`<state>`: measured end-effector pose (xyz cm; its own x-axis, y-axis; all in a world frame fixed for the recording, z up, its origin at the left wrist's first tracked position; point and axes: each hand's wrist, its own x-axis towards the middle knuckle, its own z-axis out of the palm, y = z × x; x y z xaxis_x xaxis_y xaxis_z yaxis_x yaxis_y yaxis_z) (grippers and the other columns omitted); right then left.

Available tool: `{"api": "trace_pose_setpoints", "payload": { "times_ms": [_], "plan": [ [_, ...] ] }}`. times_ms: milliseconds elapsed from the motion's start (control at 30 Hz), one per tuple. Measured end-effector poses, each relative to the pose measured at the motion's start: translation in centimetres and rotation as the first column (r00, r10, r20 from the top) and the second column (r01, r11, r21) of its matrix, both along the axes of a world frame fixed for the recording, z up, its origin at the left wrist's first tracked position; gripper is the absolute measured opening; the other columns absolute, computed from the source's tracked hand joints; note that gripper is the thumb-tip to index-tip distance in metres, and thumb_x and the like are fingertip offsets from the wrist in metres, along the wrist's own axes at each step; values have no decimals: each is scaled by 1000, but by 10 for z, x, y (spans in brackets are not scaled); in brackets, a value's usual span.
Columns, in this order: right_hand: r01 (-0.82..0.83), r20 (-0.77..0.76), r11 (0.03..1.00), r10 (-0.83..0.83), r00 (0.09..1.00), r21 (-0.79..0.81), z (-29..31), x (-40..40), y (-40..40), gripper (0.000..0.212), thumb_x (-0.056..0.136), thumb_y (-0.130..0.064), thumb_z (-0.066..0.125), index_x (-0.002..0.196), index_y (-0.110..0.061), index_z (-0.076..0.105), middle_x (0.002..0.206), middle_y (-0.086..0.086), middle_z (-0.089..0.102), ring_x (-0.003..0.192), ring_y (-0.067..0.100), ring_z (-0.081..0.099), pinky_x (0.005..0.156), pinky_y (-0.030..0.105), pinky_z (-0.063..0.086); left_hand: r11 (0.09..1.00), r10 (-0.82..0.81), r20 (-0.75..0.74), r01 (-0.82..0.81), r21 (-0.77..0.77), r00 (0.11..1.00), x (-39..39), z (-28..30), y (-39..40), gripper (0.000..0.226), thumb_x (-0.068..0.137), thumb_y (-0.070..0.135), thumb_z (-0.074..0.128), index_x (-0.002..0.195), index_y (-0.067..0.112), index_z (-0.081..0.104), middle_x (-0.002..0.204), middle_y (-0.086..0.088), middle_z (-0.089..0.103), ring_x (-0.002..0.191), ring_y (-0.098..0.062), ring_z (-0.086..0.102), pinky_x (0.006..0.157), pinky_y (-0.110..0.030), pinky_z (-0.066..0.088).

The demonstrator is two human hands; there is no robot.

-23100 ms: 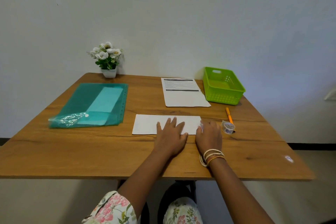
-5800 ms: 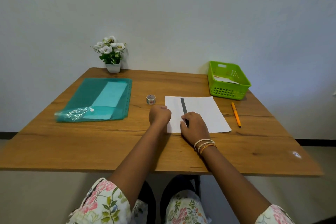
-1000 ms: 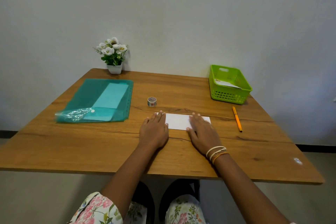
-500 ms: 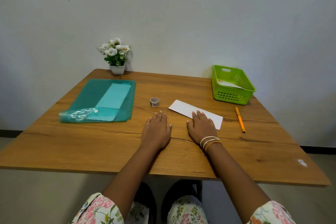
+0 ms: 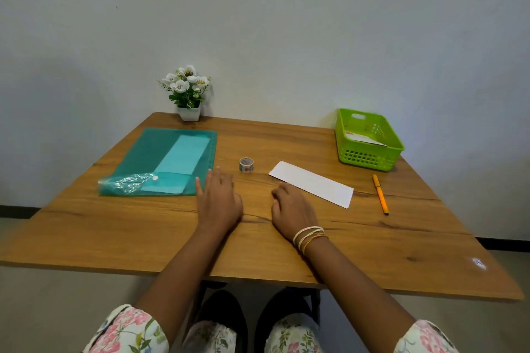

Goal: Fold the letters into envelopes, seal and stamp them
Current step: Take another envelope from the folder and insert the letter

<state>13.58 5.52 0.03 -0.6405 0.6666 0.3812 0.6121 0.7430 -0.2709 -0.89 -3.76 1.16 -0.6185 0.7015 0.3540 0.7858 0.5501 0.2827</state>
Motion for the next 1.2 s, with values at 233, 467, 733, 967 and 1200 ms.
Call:
{"api": "trace_pose_setpoints", "payload": {
  "times_ms": [233, 467, 733, 967, 1200],
  "plan": [
    [-50, -56, 996, 47, 997, -70, 2, -45, -15, 30, 89, -20, 46, 113, -13, 62, 113, 4, 59, 103, 21, 57, 83, 32, 51, 964, 245, 39, -239, -114, 969, -32, -1, -27, 58, 89, 33, 46, 143, 15, 37, 155, -25, 20, 143, -44, 13, 113, -62, 5],
    [-19, -85, 994, 10, 996, -107, -3, -56, -10, 30, 87, -23, 48, 113, -17, 62, 114, 2, 57, 102, 19, 57, 83, 31, 51, 981, 139, -33, -142, -130, 990, -26, -6, -31, 58, 94, 42, 38, 145, 14, 35, 150, -12, 39, 133, -30, 38, 112, -55, 20],
    [-27, -113, 995, 16, 993, -95, -6, -57, -5, 32, 87, -21, 47, 115, -18, 62, 112, 1, 59, 101, 17, 57, 81, 29, 50, 966, -250, -3, 250, -64, 968, -29, -7, -34, 45, 98, 33, 42, 141, 21, 43, 151, -3, 38, 135, -22, 35, 106, -39, 29],
    [44, -206, 999, -43, 978, -3, 3, -61, -13, 29, 84, -17, 52, 111, -12, 60, 107, 6, 58, 96, 20, 56, 78, 34, 53, 971, -34, -30, 40, 234, 999, -67, -6, -63, 34, 89, 16, 59, 122, 12, 62, 129, -10, 59, 120, -27, 53, 102, -45, 38],
    [-291, 13, 957, 291, 957, -19, 34, -115, -31, 53, 90, -32, 55, 139, -17, 42, 138, 7, 48, 124, 24, 46, 107, 42, 38, 987, 43, -4, -42, 157, 999, -66, -7, -65, 34, 92, 26, 55, 124, 15, 58, 115, -6, 63, 107, -23, 55, 88, -41, 39]
  ]
}}
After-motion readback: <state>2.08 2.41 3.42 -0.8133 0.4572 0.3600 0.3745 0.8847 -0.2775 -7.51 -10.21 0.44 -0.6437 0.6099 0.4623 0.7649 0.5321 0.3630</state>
